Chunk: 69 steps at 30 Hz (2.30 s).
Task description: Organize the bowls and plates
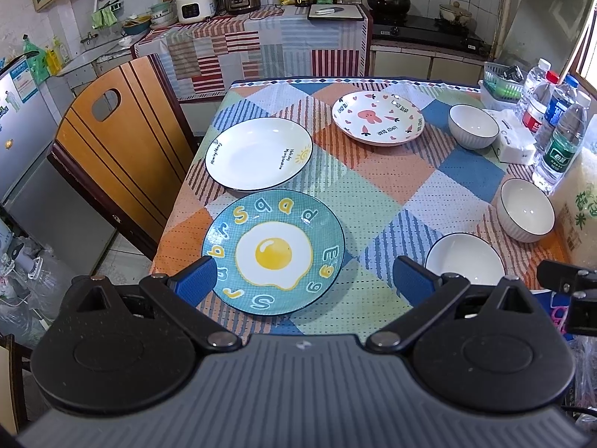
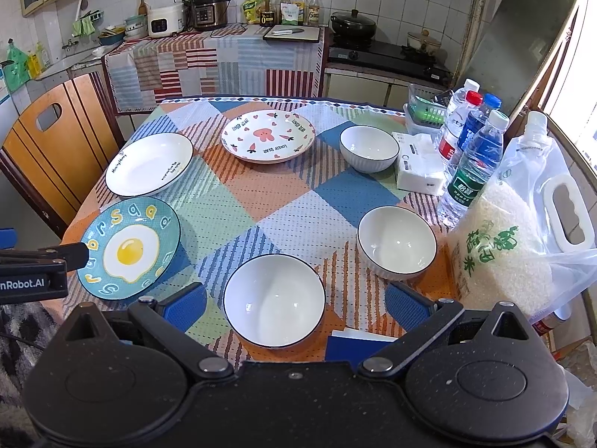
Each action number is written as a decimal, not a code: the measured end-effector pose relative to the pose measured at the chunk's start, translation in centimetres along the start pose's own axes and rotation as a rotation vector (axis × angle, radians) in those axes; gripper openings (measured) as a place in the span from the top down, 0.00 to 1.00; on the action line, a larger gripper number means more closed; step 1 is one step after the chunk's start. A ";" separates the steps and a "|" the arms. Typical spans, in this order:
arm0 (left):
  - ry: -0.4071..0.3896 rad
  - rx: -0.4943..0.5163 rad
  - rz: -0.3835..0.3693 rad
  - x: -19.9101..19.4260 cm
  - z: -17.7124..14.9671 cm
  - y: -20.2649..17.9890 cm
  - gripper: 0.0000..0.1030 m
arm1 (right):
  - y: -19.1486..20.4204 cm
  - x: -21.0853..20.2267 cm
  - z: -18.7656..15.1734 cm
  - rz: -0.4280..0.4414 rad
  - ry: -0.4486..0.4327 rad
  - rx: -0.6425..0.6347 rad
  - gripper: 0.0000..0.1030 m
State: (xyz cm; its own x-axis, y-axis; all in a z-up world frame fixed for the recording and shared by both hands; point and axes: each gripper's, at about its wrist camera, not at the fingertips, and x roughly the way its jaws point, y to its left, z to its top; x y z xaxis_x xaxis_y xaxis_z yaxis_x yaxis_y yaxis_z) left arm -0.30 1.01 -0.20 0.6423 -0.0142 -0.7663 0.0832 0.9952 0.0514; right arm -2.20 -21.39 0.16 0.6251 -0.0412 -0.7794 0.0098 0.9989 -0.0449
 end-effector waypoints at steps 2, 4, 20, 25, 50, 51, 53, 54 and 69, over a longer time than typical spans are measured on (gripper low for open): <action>-0.001 0.001 -0.001 0.0 0.0 0.0 0.01 | -0.1 -0.1 0.0 0.000 0.000 0.002 0.00; -0.002 0.002 -0.001 0.0 0.0 0.0 0.01 | -0.1 -0.1 -0.1 0.000 -0.001 0.003 0.00; -0.005 -0.067 -0.019 -0.3 -0.4 0.7 0.01 | 0.2 -0.7 -0.3 -0.025 -0.031 0.002 0.00; -0.023 -0.078 -0.027 -0.6 -0.6 1.4 0.01 | 0.2 -0.7 -0.4 -0.029 -0.032 0.001 0.00; -0.012 -0.013 -0.064 -0.7 -0.5 2.0 0.04 | 0.2 0.0 -0.5 -0.027 -0.012 -0.007 0.00; -0.012 -0.010 -0.065 -0.7 -0.5 2.0 0.04 | 0.2 0.1 -0.5 -0.026 -0.010 -0.008 0.00; -0.016 0.005 -0.077 -0.6 -0.6 2.0 0.04 | 0.2 0.2 -0.5 -0.026 -0.006 -0.008 0.00; -0.016 0.024 -0.084 -0.6 -0.6 2.0 0.04 | 0.2 0.3 -0.5 -0.026 -0.004 -0.008 0.00; 0.028 0.073 -0.039 4.6 2.3 8.6 0.02 | 3.8 5.5 1.6 0.228 -0.154 -0.202 0.00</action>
State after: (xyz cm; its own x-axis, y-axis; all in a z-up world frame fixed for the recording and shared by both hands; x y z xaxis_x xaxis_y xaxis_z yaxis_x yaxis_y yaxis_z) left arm 5.14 9.25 -1.81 0.6162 -0.0492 -0.7861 0.1642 0.9841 0.0671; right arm 2.56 -17.77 -3.28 0.7039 0.2017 -0.6810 -0.2891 0.9572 -0.0154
